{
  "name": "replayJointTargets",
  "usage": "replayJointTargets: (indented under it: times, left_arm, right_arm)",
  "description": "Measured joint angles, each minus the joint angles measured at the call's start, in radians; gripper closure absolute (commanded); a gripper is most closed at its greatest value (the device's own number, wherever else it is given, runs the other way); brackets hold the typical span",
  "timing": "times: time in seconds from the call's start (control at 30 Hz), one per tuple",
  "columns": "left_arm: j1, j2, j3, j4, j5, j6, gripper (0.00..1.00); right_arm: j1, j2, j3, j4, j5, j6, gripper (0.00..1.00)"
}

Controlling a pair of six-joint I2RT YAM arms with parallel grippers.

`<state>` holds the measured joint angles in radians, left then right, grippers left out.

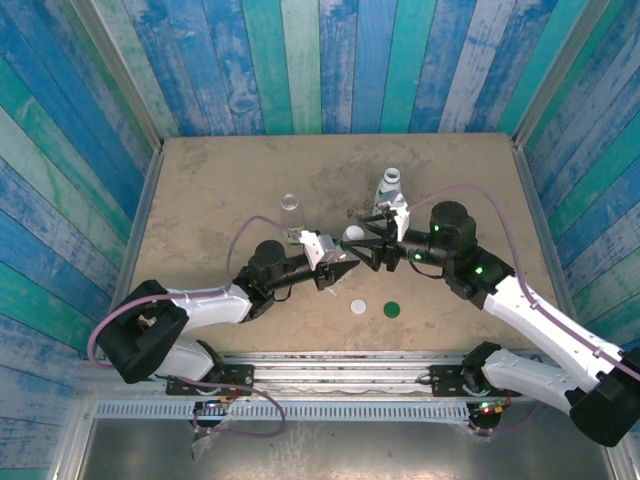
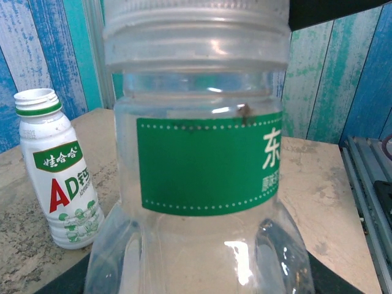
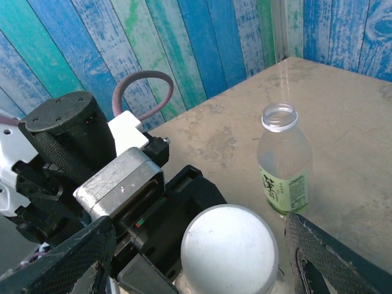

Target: Screw on the bottle caps

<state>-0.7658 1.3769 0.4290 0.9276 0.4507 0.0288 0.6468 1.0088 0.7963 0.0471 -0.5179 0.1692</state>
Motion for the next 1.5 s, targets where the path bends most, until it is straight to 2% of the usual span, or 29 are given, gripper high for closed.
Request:
replayJointTargets:
  times: [0.17,0.27,0.4,0.47,0.57,0.63,0.73,0.77,0.87,1.07,1.3,1.5]
  left_arm:
    - [0.000,0.000,0.000,0.000,0.005,0.000,0.63]
    - [0.000,0.000,0.000,0.000,0.008,0.000,0.63]
    - [0.000,0.000,0.000,0.000,0.015,0.000,0.63]
    - [0.000,0.000,0.000,0.001,0.019,0.000,0.60]
    - [0.000,0.000,0.000,-0.001,0.022,-0.003,0.49]
    - [0.000,0.000,0.000,-0.002,0.018,0.000,0.22]
    - [-0.002,-0.004,-0.002,-0.011,-0.008,-0.014,0.01]
    - [-0.002,-0.009,-0.007,-0.016,-0.020,-0.024,0.06]
    - [-0.001,-0.051,-0.071,-0.016,-0.076,-0.050,0.06]
    - [-0.001,-0.227,-0.240,-0.057,-0.228,-0.105,0.06]
    - [-0.001,-0.330,-0.332,-0.078,-0.375,-0.150,0.06]
    - [-0.001,-0.335,-0.333,-0.084,-0.434,-0.149,0.06]
  right_arm:
    - [0.000,0.031,0.000,0.024,-0.003,0.000,0.29]
    - [0.000,0.042,-0.007,0.029,-0.006,0.000,0.37]
    - [0.000,0.052,-0.011,0.029,-0.016,-0.002,0.51]
    - [-0.001,0.055,-0.011,0.029,-0.013,-0.004,0.60]
    - [-0.002,0.056,-0.011,0.029,-0.006,-0.014,0.65]
    - [-0.001,0.056,-0.011,0.028,-0.002,-0.019,0.65]
    - [0.000,0.056,-0.011,0.009,0.012,-0.037,0.65]
    - [0.001,0.056,-0.011,-0.003,0.022,-0.047,0.65]
    - [0.003,0.056,-0.004,-0.049,0.071,-0.086,0.65]
    - [0.005,0.116,0.062,-0.065,0.216,-0.135,0.66]
    - [0.033,0.360,0.188,0.013,0.467,-0.114,0.66]
    - [0.044,0.626,0.376,0.067,0.629,-0.072,0.65]
